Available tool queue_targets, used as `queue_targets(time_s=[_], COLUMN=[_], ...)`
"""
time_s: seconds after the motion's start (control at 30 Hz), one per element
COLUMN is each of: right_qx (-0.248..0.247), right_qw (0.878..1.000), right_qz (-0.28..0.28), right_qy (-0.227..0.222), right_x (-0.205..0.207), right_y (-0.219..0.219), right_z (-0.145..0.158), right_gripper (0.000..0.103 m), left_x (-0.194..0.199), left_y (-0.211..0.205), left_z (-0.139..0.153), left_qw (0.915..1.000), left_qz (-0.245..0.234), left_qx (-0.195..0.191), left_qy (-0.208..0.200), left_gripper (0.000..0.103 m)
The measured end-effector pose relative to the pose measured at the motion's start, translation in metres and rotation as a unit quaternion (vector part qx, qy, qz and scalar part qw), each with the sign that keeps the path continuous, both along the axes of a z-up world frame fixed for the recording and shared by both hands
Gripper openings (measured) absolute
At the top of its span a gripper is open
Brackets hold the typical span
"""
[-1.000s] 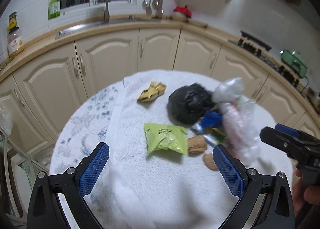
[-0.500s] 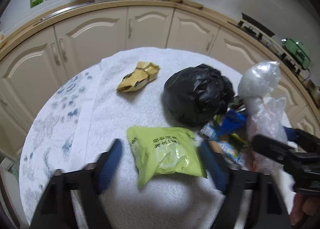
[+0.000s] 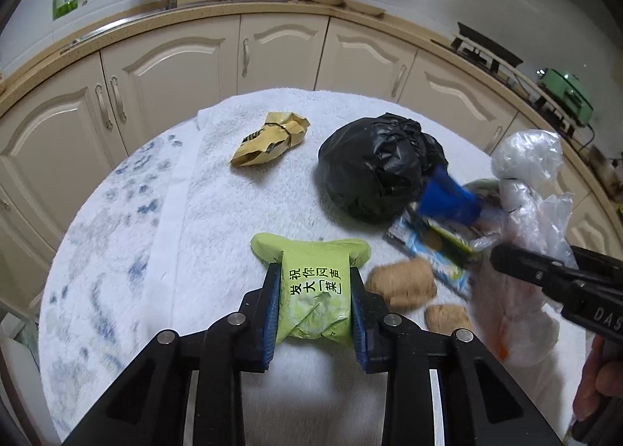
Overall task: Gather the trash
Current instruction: 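Grasp the green snack bag with left tool while right tool grasps red-printed plastic bag, then carry green snack bag and plastic bag to the blue bin and release both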
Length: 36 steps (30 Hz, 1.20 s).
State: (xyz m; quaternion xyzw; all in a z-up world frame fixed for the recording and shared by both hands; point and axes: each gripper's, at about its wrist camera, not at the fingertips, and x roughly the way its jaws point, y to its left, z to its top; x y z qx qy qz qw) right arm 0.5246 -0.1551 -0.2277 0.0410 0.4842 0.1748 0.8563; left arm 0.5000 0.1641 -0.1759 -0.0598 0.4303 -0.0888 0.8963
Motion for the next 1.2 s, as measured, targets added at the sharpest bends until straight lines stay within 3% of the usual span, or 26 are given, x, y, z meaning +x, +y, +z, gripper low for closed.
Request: queue_targets(time_s=[0.4, 0.6, 0.83, 1.2], right_qx=[0.045, 0.070, 0.100, 0.134], right_qw=[0.999, 0.997, 0.994, 0.988], right_qz=[-0.017, -0.026, -0.036, -0.052], right_qy=[-0.002, 0.000, -0.001, -0.058], right_x=[-0.041, -0.062, -0.077, -0.107], right_y=[-0.023, -0.038, -0.056, -0.096], right_z=[0.012, 0.014, 0.014, 0.053], right_gripper=[0.029, 0.029, 0.029, 0.029], left_x=[-0.075, -0.101, -0.144, -0.181], left_y=[0.014, 0.005, -0.018, -0.059], left_z=[0.017, 0.015, 0.034, 0.079], left_qw=[0.9991, 0.9990, 0.9983, 0.9933], left_qz=[0.002, -0.004, -0.016, -0.046], left_qx=[-0.010, -0.011, -0.002, -0.002], left_qy=[-0.040, -0.044, -0.057, -0.106], left_gripper=[0.027, 0.027, 0.027, 0.027])
